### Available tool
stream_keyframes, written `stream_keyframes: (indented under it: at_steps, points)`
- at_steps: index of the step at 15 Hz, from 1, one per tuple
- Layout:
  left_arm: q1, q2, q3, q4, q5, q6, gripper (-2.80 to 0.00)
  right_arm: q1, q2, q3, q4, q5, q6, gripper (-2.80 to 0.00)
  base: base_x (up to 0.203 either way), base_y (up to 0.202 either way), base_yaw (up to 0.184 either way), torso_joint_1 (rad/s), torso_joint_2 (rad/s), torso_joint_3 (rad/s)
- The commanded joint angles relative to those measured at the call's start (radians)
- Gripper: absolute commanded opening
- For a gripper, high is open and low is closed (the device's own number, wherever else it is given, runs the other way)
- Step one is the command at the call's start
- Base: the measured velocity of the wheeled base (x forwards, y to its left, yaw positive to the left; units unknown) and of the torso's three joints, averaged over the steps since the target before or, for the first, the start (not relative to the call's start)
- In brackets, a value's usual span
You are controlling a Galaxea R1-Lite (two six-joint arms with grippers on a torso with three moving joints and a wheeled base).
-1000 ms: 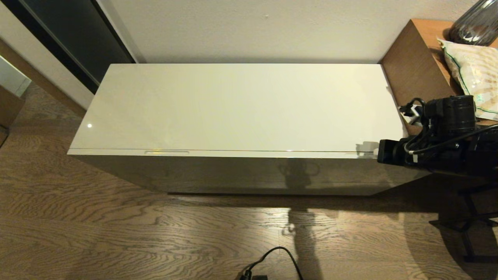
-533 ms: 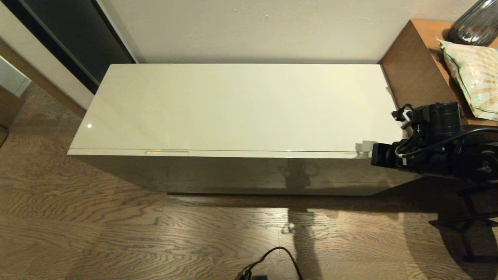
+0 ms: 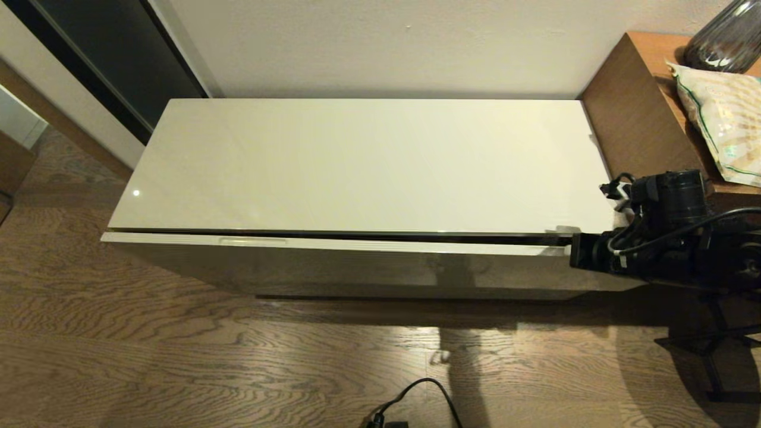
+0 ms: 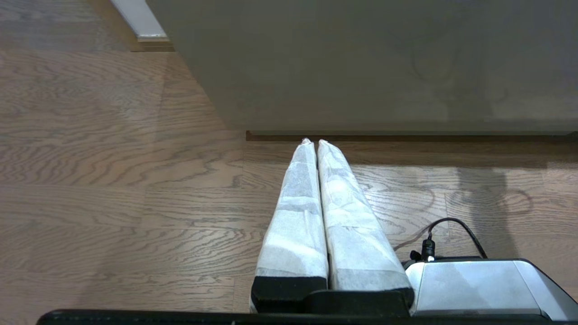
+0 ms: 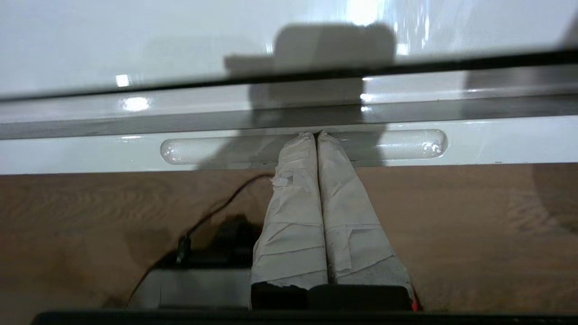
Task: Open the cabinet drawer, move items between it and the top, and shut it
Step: Open the drawer, then take out the disposable slippers from the drawer
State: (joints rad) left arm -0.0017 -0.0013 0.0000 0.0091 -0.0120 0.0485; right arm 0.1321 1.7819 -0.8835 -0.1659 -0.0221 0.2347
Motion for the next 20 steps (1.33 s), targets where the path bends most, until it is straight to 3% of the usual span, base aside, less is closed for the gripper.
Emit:
stream_keyframes:
  at_steps: [1,5,10,14,20]
  points:
    - [0.000,0.001,0.000,0.000,0.000,0.001,-2.80,0.000,-0.065,0.058,0.070,0.030,0.020,-2.80,0.000,0.000,0.000,0.000,0.00,0.000]
    - [0.000,0.001,0.000,0.000,0.000,-0.001,-2.80,0.001,-0.247,0.125,0.234,0.093,0.099,-2.80,0.000,0.000,0.000,0.000,0.00,0.000]
    - [0.000,0.001,0.000,0.000,0.000,-0.001,-2.80,0.002,-0.670,0.174,0.527,0.126,0.163,-2.80,0.000,0.000,0.000,0.000,0.00,0.000]
    - [0.000,0.001,0.000,0.000,0.000,0.001,-2.80,0.001,-0.946,0.101,0.882,0.124,0.208,-2.80,0.000,0.000,0.000,0.000,0.00,0.000]
    - [0.000,0.001,0.000,0.002,0.000,0.001,-2.80,0.002,-0.908,0.099,0.899,0.126,0.216,-2.80,0.000,0.000,0.000,0.000,0.00,0.000]
